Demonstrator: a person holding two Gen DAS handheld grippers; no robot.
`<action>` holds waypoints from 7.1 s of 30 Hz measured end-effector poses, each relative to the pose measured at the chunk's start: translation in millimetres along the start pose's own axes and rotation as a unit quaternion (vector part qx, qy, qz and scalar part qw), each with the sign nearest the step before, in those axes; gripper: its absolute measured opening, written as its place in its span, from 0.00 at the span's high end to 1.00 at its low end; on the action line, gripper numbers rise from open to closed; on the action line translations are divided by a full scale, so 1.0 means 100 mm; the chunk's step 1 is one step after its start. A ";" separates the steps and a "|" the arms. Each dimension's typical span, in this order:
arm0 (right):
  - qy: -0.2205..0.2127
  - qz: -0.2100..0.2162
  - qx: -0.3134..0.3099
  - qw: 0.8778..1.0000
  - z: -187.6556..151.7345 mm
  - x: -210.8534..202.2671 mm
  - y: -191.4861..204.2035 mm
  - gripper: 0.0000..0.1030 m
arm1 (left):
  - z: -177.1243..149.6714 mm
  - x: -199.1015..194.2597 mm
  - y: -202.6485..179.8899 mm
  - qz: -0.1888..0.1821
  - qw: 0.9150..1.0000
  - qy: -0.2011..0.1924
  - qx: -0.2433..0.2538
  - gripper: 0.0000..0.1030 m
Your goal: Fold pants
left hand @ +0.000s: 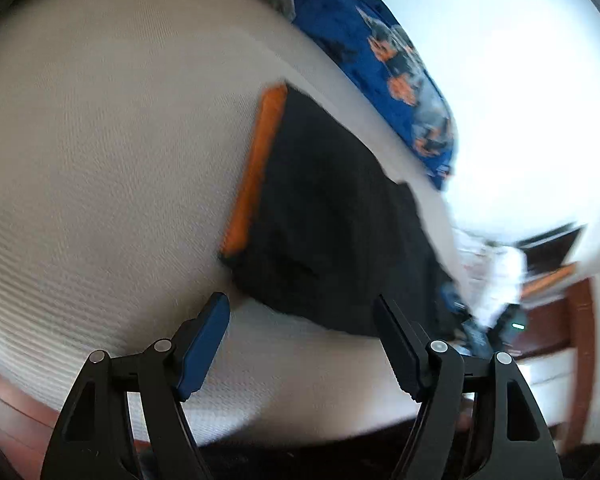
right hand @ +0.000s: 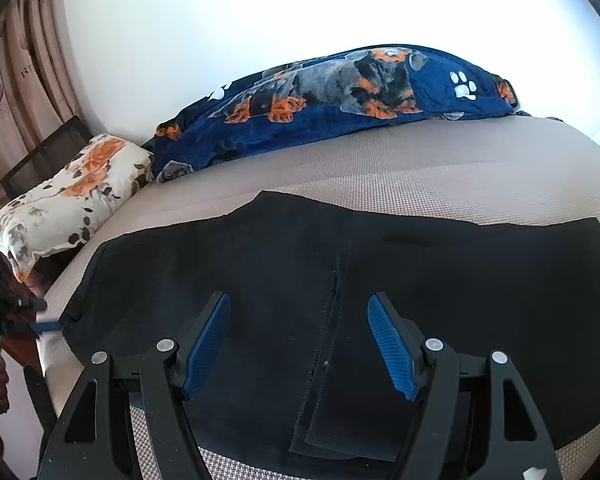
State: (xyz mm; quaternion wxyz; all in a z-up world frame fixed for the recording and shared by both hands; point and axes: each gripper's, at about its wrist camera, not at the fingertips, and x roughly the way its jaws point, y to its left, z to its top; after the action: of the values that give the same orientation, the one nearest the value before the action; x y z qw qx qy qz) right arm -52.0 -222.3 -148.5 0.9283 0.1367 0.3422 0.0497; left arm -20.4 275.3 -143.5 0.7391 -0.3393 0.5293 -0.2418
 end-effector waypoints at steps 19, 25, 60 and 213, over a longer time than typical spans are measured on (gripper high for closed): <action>0.010 0.021 0.004 1.000 0.02 0.02 0.02 0.25 | 0.09 0.19 0.11 -0.130 0.990 -0.024 -0.043 0.31; 0.012 0.026 0.002 1.000 0.01 0.01 0.03 0.24 | 0.12 0.08 0.05 -0.003 0.998 -0.003 -0.060 0.30; 0.021 0.059 0.024 0.998 0.00 0.07 -0.01 0.18 | 0.33 0.42 0.13 -0.077 0.991 -0.036 -0.100 0.27; 0.116 0.100 0.236 0.960 0.00 -1.51 -2.28 0.89 | -0.48 2.51 -2.26 0.081 0.949 0.028 0.303 0.12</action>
State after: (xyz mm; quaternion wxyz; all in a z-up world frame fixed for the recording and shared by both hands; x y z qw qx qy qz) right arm -166.6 -468.7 -120.3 0.8141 0.3783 0.4341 0.0753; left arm 15.3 -64.4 -137.6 0.8090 -0.0483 0.4777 -0.3391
